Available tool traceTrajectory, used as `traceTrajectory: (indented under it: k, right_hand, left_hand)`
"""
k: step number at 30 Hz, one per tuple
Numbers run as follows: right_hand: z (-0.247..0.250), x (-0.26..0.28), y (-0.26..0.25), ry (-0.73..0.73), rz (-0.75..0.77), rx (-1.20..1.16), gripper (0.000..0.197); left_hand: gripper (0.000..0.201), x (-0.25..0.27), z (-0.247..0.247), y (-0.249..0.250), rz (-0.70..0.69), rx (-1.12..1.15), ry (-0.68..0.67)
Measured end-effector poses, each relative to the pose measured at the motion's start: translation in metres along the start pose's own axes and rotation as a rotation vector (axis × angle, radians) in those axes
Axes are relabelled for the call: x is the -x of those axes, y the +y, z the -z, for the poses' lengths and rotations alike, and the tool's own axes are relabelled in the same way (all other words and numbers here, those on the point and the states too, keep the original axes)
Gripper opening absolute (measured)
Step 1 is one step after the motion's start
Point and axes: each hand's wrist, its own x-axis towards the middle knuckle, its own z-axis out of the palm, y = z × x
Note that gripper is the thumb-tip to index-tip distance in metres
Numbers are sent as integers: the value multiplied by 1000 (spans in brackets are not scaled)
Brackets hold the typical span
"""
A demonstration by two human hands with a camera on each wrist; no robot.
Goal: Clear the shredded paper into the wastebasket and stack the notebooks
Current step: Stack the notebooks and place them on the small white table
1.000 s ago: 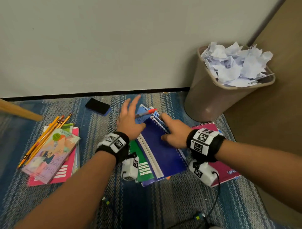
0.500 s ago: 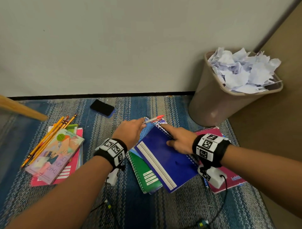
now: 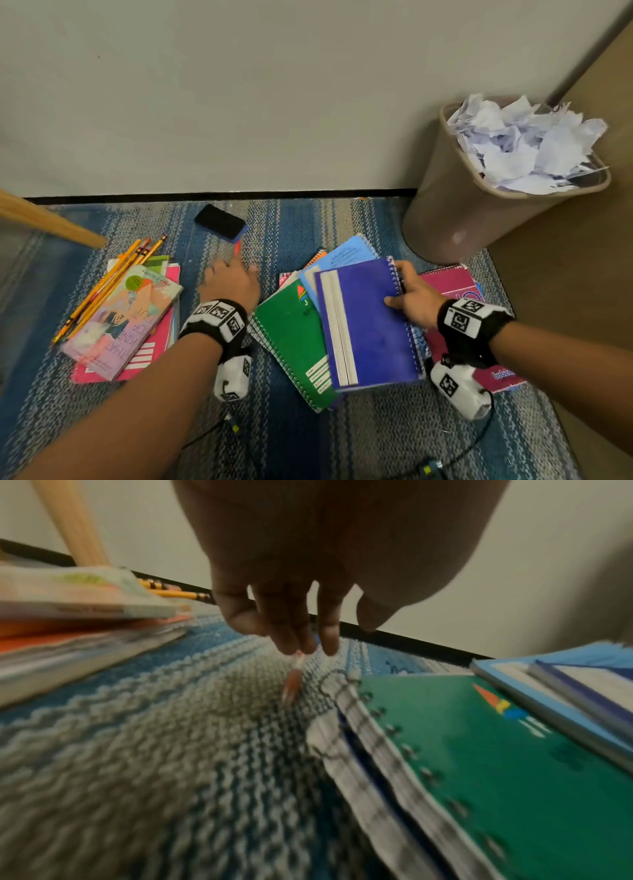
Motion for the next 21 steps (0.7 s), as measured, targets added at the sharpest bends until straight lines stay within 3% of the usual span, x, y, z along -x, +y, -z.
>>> traceTrajectory:
  k: [2, 4, 6, 8, 11, 13, 15, 17, 19, 21]
  right_hand:
    - [-1, -7, 9, 67, -82, -74, 55]
    - [-6, -11, 23, 85, -165, -118, 41]
    - [-12, -9, 33, 93, -197, -147, 37]
    - [-15, -6, 38, 103, -187, -164, 32]
    - [-9, -3, 36, 111, -145, -168, 34]
    - [3, -2, 30, 117, -110, -180, 42]
    - [14, 5, 14, 71, -52, -223, 45]
    - [25, 15, -14, 59, 74, -246, 44]
    - [37, 24, -50, 85, 248, -217, 43]
    - [44, 36, -87, 111, 471, -92, 42]
  left_hand:
    - [46, 12, -8, -1, -94, -47, 16]
    - [46, 20, -13, 4, -240, -131, 25]
    - [58, 22, -17, 13, -355, -82, -144]
    - [75, 22, -15, 22, -321, -32, -341]
    - [81, 15, -4, 22, -159, -92, -405]
    - [70, 9, 3, 18, -128, -143, -464]
    - [46, 2, 6, 18, -155, 68, -374]
    - [27, -3, 11, 24, -139, 507, -207]
    - [33, -6, 6, 27, -44, 846, -101]
    - [51, -4, -10, 20, 47, 871, -189]
